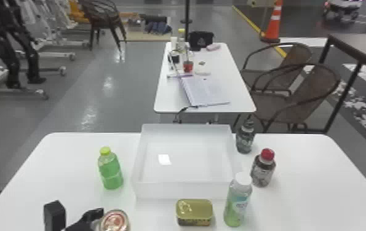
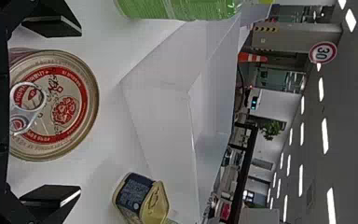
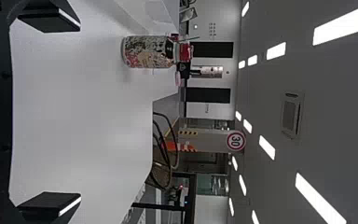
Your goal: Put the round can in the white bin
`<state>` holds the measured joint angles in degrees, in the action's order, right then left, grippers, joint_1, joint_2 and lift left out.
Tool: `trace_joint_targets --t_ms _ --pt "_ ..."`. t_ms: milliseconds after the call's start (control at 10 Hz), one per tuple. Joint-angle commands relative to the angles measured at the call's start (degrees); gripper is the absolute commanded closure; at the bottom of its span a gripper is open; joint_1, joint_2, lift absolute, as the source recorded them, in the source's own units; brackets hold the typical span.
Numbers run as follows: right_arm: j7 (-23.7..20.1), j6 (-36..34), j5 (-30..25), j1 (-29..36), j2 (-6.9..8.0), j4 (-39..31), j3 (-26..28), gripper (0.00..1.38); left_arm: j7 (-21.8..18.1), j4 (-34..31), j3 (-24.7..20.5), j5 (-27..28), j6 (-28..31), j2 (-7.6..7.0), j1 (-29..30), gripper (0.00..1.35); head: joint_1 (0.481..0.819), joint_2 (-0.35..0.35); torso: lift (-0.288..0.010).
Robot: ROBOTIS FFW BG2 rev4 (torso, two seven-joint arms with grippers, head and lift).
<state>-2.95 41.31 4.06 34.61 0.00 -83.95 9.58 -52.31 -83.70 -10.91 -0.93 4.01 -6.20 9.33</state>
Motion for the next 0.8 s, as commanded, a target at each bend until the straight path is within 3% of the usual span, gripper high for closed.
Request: trace_joint_targets --t_ms 0,100,200,300,400,700 --pt "0.0 0.0 0.0 -0.1 0.05 0.1 0.0 0.03 -0.5 0.8 0.9 0.4 1.9 -0.66 -1.0 0.14 0.549 0.0 -0.1" --pt "-0.1 0.0 0.1 -0.2 0.05 0.1 0.0 0.03 -0.5 0.8 0.9 0.7 3.4 -0.57 -1.0 0.22 0.549 0.0 -0.1" --pt "-0.1 0.0 0.1 -0.1 0.05 0.1 0.0 0.03 -0.5 0.2 1.0 1.8 5.4 -0.39 -0.8 0.42 0.549 0.0 -0.1" --pt "-0.1 0.0 0.1 -0.2 0.05 0.2 0.0 0.03 -0.8 0.2 1.2 1.8 6.4 -0.48 -0.9 0.72 0.549 0.0 -0.1" --pt "-0.1 0.0 0.1 -0.2 0.05 0.2 0.0 0.03 -1.0 -0.1 1.2 2.1 7.2 -0.48 -0.9 0.82 0.549 0.0 -0.1" --pt "0.0 0.0 0.1 -0.2 0.05 0.4 0.0 0.03 -1.0 -5.2 1.0 2.2 10.4 -0.39 -0.9 0.82 0.549 0.0 -0.1"
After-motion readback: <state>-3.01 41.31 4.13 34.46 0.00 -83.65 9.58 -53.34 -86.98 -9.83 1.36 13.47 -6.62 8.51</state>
